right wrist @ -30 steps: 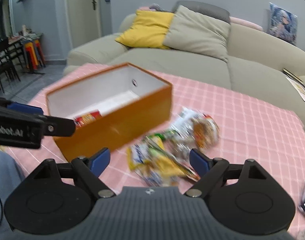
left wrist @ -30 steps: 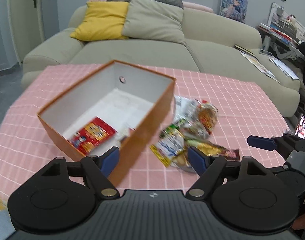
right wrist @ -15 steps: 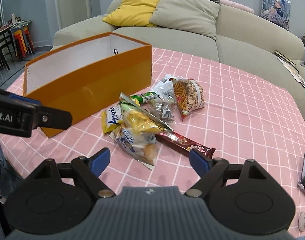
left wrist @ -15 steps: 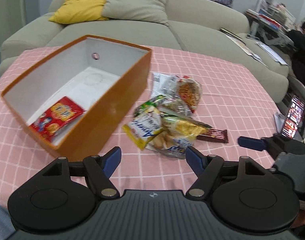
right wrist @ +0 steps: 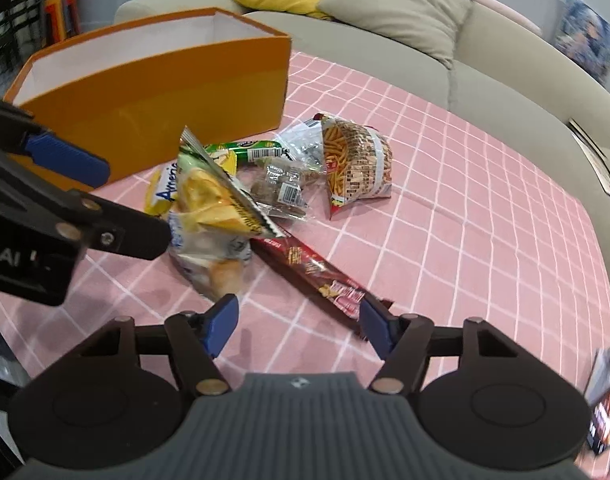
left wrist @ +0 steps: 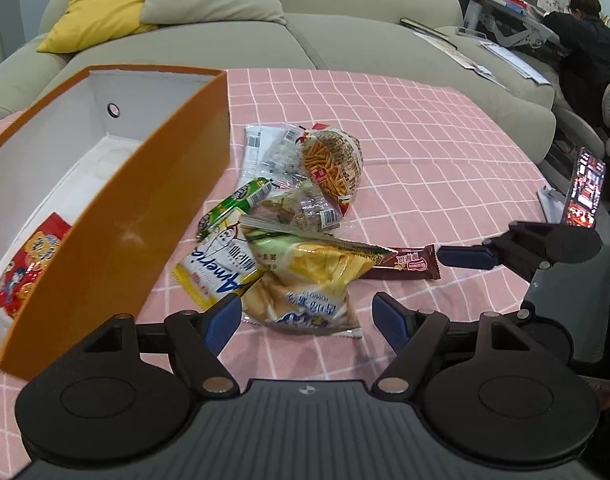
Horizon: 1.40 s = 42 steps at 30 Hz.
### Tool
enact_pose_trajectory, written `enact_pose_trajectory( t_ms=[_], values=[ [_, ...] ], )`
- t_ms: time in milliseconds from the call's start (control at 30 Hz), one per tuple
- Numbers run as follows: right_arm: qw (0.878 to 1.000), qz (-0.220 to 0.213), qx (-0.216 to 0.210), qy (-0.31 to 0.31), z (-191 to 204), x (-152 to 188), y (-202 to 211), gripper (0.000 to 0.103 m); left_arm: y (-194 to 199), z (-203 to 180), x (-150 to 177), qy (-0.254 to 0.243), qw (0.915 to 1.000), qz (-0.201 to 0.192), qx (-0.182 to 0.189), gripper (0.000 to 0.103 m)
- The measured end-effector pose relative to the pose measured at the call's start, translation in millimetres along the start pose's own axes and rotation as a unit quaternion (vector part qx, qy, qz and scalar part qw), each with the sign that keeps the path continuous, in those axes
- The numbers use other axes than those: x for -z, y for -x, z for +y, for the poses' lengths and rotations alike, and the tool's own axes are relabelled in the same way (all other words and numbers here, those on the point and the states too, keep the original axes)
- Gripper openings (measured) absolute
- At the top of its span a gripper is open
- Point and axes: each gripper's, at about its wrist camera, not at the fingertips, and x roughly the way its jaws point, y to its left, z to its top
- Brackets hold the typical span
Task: Organize snacks
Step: 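Grasp the yellow-green chip bag with the left gripper while the right grasps the chocolate bar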
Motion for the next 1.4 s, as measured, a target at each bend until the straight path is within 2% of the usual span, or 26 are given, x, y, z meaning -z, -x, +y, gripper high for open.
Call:
enact_pose_trajectory(
  t_ms=[333,500,600,733,833,900,967,1100,1133,1400],
  values=[
    [0.994,0.016,-0.05,0.097,-16.9,-19.9,-35.2,0.062,-31.7,-7.9,-11.4,-0.022,0.9995,0.02,-0.007,0.087],
    [0.99,0.033,-0.077,0.112,-21.4,-25.7,-50.0,0.055,-42.2,-9.4,-18.7,-0.034,0.999,0.029,-0.003,0.087],
    [0.99,0.039,-0.093,0.101,-24.0,-28.3,-55.5,0.053,-46.4,-10.1,-21.3,-0.032,0.999,0.031,-0.005,0.085],
    [0.99,0.045,-0.113,0.074,-25.6,-28.2,-57.5,0.052,-53.8,-8.3,-21.6,-0.025,0.9986,0.046,-0.01,0.07],
    [0.99,0.052,-0.118,0.057,-25.3,-28.4,-56.3,0.043,-56.7,-7.0,-19.9,-0.02,0.9983,0.054,-0.01,0.06],
    [0.99,0.058,-0.116,0.05,-21.7,-28.7,-54.0,0.035,-54.9,-6.5,-19.1,-0.016,0.9985,0.052,-0.009,0.059],
    [0.991,0.066,-0.111,0.041,-17.4,-28.8,-50.8,0.024,-53.8,-6.0,-18.2,-0.014,0.9984,0.054,-0.007,0.057],
    [0.991,0.078,-0.11,0.0,-11.2,-29.1,-47.2,0.021,-50.7,-3.3,-15.9,-0.006,0.9983,0.057,-0.007,0.054],
    [0.991,0.081,-0.109,-0.009,-9.3,-28.0,-45.9,0.02,-49.8,-3.5,-15.1,-0.006,0.9983,0.058,-0.006,0.049],
    [0.986,0.093,-0.102,-0.097,6.3,-8.2,-26.9,0.02,-32.2,2.2,-0.6,0.009,0.9979,0.063,-0.012,0.046]
  ],
)
